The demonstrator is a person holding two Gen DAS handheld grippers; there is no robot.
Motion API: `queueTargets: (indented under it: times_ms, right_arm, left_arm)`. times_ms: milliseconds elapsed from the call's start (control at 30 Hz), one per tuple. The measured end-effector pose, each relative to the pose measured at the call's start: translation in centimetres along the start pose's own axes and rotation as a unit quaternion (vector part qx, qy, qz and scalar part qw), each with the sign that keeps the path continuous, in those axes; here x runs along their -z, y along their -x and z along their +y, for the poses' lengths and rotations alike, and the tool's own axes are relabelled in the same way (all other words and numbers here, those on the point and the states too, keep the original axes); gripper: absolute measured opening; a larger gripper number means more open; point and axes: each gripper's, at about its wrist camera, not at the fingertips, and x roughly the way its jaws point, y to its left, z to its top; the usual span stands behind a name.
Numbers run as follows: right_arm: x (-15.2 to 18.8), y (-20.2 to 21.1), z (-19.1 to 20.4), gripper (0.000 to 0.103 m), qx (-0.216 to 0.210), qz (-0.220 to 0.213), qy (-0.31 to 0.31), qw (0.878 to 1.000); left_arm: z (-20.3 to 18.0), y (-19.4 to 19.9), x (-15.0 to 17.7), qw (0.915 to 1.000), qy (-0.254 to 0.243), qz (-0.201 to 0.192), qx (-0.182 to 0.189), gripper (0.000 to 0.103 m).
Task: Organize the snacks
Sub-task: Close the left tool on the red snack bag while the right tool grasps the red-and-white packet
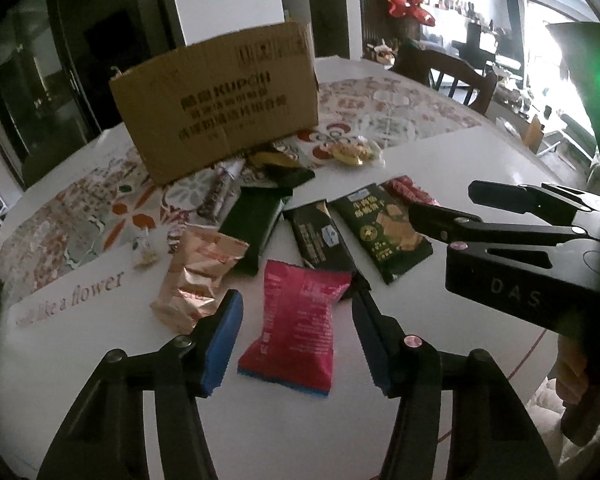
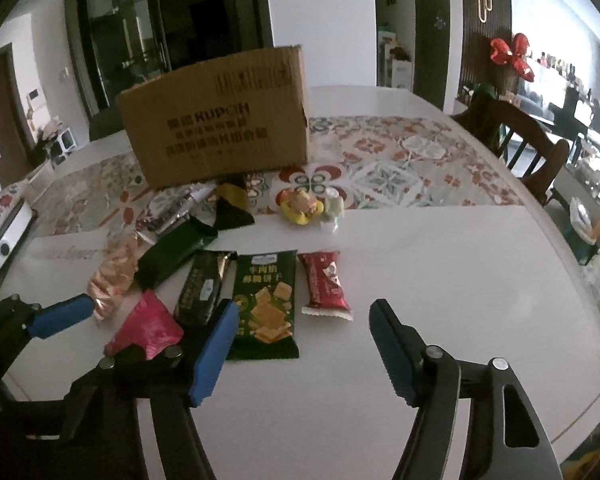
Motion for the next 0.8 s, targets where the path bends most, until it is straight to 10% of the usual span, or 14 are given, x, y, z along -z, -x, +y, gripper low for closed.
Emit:
queueTargets:
  times_ms: [800]
  right_arm:
    - [-1.4,-4.9,-1.1,0.040,0.022,0.034,0.001,0.999]
  left_arm:
    - [1.2,-3.8,-0.1,0.9984,0.024,0.048,0.018,0.043]
